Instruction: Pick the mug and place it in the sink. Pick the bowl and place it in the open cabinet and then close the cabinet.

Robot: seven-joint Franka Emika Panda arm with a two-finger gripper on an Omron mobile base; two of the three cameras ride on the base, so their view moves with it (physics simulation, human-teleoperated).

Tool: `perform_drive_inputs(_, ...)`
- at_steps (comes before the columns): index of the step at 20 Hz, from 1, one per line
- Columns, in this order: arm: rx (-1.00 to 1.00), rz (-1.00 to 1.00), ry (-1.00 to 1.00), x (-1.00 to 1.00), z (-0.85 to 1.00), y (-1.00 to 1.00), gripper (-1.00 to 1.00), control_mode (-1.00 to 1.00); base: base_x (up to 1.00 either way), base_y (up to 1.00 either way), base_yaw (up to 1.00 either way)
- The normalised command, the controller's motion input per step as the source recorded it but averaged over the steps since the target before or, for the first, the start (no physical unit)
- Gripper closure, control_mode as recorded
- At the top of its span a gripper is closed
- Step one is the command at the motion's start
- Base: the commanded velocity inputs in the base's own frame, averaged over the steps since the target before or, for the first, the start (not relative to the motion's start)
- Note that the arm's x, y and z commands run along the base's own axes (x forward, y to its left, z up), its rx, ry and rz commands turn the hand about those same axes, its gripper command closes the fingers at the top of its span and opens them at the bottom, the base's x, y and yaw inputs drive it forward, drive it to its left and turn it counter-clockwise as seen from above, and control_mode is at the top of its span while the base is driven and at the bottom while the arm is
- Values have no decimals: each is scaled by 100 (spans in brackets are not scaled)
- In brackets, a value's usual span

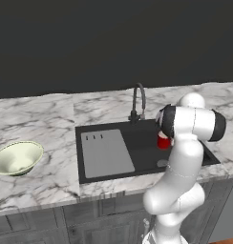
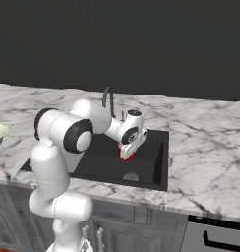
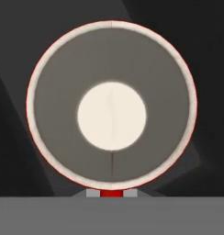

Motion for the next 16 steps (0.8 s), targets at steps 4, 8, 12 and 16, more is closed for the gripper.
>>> perform_drive_inputs(4, 0, 6, 0, 13, -26, 0, 100, -100, 0, 0, 0)
perform_drive_inputs(8, 0, 7, 0, 7, -24, 0, 100, -100, 0, 0, 0)
perform_drive_inputs(12, 0, 7, 0, 4, -36, 0, 100, -100, 0, 0, 0)
perform_drive_inputs(16, -2, 6, -2, 0, -43, 0, 100, -100, 0, 0, 0)
